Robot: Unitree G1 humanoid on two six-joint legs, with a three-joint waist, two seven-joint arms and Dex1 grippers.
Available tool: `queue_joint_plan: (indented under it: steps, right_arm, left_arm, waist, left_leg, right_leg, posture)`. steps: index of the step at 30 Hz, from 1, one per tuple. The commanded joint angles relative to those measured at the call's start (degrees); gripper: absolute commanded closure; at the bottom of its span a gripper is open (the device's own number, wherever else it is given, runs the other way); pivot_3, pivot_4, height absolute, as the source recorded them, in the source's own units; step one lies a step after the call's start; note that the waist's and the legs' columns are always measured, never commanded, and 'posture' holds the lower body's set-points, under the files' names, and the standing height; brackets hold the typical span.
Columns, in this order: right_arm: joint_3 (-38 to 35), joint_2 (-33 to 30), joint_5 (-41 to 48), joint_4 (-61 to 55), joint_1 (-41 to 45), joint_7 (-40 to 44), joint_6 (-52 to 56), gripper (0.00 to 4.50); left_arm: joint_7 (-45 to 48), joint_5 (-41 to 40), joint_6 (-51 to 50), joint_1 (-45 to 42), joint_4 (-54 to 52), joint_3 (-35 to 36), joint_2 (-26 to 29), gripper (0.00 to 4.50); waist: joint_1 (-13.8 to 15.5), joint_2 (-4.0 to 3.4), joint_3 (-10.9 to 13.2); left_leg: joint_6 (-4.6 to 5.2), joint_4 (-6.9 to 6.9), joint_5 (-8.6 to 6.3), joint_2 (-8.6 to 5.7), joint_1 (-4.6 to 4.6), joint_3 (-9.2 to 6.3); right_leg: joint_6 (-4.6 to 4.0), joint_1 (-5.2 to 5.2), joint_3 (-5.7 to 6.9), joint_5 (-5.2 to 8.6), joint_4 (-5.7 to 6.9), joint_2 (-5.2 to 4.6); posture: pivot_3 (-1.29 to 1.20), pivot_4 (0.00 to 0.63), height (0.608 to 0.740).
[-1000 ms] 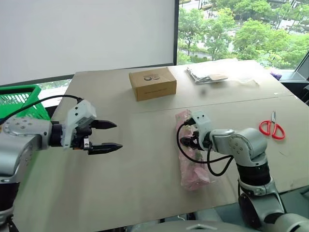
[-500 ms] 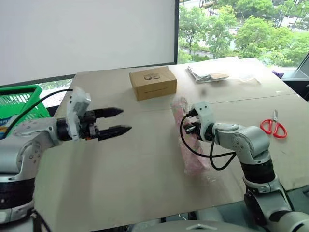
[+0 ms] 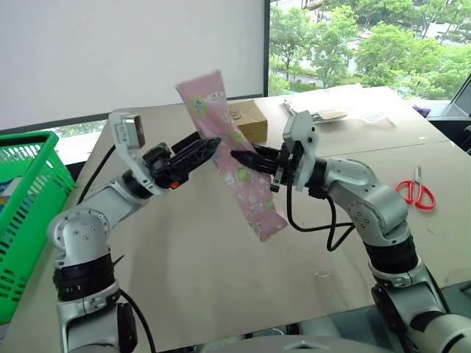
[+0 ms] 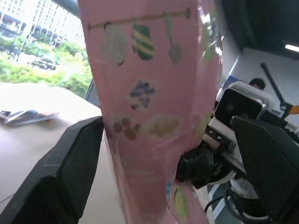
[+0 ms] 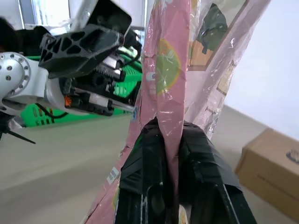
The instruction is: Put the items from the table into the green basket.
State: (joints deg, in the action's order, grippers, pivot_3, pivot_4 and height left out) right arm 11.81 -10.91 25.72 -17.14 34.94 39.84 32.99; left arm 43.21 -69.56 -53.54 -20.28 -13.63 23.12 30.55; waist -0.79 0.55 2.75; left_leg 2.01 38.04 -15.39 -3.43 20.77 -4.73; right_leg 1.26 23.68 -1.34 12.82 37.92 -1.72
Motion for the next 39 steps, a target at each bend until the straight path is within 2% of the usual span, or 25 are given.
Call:
queue_joint_plan:
  steps: [1, 4, 17, 18, 19, 27, 28, 31, 34, 36, 39]
  right_arm:
    - [-4.8, 3.4, 0.6, 3.3, 5.3, -3.1, -5.1, 4.46]
    - [-6.4, 5.2, 2.4, 4.3, 6.6, -3.5, -5.6, 4.46]
    - [-2.9, 8.2, 1.9, 3.2, 7.1, -3.0, -6.4, 4.46]
    - [-2.8, 8.5, 1.9, 3.0, 7.2, -3.2, -6.3, 4.50]
    - [-2.6, 8.7, 1.9, 3.0, 7.3, -3.3, -6.2, 4.50]
    - [-1.7, 9.7, 1.8, 2.5, 7.1, -3.3, -6.0, 4.50]
    - [-1.6, 9.7, 1.8, 2.3, 7.0, -3.4, -5.9, 4.50]
    - [-1.4, 9.6, 2.8, 2.2, 6.8, -2.8, -4.6, 4.50]
    - [-0.9, 8.3, 3.5, 1.7, 6.5, -1.4, -2.8, 3.18]
    - [-1.3, 7.5, 2.9, 1.7, 6.3, -2.1, -2.2, 2.49]
    - [-2.8, 5.6, 3.1, 1.7, 6.0, -2.0, -1.2, 1.00]
  left_arm:
    - [1.1, -2.4, -1.7, 2.3, -4.6, -1.6, 1.8, 0.00]
    - [1.2, -2.2, -2.1, 3.0, -5.1, -3.0, 2.7, 0.00]
    - [1.7, 0.4, -2.1, 0.1, -3.0, -8.3, 2.7, 0.00]
    - [2.0, 0.5, -2.3, 0.1, -3.0, -8.6, 2.7, 0.54]
    - [2.3, 0.6, -2.3, 0.0, -3.0, -8.8, 2.8, 0.78]
    - [3.5, 4.9, -0.8, -0.1, -1.9, -10.7, 3.0, 4.27]
    - [3.8, 5.4, -0.7, 0.1, -1.9, -10.9, 3.1, 4.48]
    - [4.1, 6.1, -0.4, 0.1, -1.8, -11.0, 2.9, 4.48]
    - [4.0, 7.1, 0.3, 0.1, -1.6, -10.9, 2.5, 4.50]
    - [3.5, 8.9, 2.0, 0.1, -1.3, -10.7, 2.5, 4.50]
    - [3.1, 11.3, 4.1, -0.1, -0.8, -10.3, 2.8, 4.50]
  waist:
    - [0.0, -0.03, 0.0]
    - [0.5, -0.02, 0.0]
    - [1.0, -0.03, 0.0]
    - [1.0, -0.04, 0.0]
    - [1.0, -0.04, 0.0]
    - [0.5, -0.04, 0.0]
    - [0.4, -0.05, 0.0]
    - [0.2, -0.05, 0.0]
    - [0.2, -0.05, 0.0]
    - [0.2, -0.05, 0.0]
    - [0.2, -0.05, 0.0]
  left_leg:
    - [-0.03, 0.00, 0.02, 0.01, -0.02, 0.04]
    - [-0.13, 0.00, 0.08, 0.02, 0.00, -0.09]
    - [-0.19, -0.30, 0.12, 0.01, -0.03, -0.10]
    - [-0.20, -0.31, 0.13, 0.01, -0.03, -0.10]
    - [-0.20, -0.31, 0.13, 0.01, -0.03, -0.10]
    - [-0.20, -0.32, 0.13, 0.01, -0.02, -0.11]
    - [-0.20, -0.32, 0.13, 0.01, -0.02, -0.11]
    - [-0.20, -0.33, 0.13, 0.01, -0.02, -0.10]
    - [-0.20, -0.38, 0.13, 0.01, -0.03, -0.11]
    - [-0.20, -0.39, 0.13, 0.01, -0.02, -0.12]
    - [-0.20, -0.42, 0.13, 0.01, -0.02, -0.11]
  right_leg:
    - [-0.01, 0.01, -0.08, 0.00, 0.02, 0.04]
    - [-0.04, 0.00, 0.02, -0.01, 0.03, 0.09]
    - [-0.11, 0.05, -0.01, 0.02, -0.05, 0.09]
    - [-0.11, 0.05, -0.01, 0.02, -0.05, 0.09]
    - [-0.11, 0.05, -0.01, 0.02, -0.05, 0.09]
    - [-0.11, 0.05, 0.00, 0.02, -0.08, 0.08]
    - [-0.11, 0.05, -0.01, 0.02, -0.08, 0.08]
    - [-0.11, 0.05, -0.01, 0.02, -0.09, 0.08]
    - [-0.11, 0.05, -0.01, 0.02, -0.11, 0.08]
    - [-0.11, 0.05, -0.01, 0.02, -0.12, 0.08]
    - [-0.11, 0.05, -0.01, 0.02, -0.15, 0.07]
  posture:
    - [0.06, 0.000, 0.740]
    - [0.07, 0.000, 0.740]
    - [0.04, 0.000, 0.740]
    - [0.04, 0.000, 0.740]
    - [0.04, 0.000, 0.740]
    - [0.04, 0.000, 0.740]
    - [0.04, 0.000, 0.740]
    - [0.04, 0.000, 0.740]
    - [0.04, 0.000, 0.740]
    - [0.05, 0.000, 0.740]
    - [0.06, 0.000, 0.740]
